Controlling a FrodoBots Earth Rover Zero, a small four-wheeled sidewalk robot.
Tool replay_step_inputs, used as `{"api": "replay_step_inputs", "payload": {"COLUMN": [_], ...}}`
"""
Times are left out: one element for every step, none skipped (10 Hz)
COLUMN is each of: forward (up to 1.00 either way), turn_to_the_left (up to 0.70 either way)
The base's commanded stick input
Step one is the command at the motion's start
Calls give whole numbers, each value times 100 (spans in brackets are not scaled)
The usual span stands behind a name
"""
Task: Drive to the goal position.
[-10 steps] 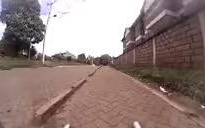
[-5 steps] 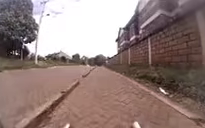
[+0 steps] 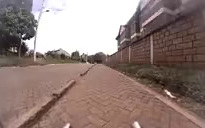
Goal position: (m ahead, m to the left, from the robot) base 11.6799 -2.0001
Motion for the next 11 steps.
{"api": "replay_step_inputs", "payload": {"forward": [50,50,50,50,50,50,50,50,50,50,50], "turn_to_the_left": [-47,-50,-50,-50,0,0,0,0,0,0,0]}}
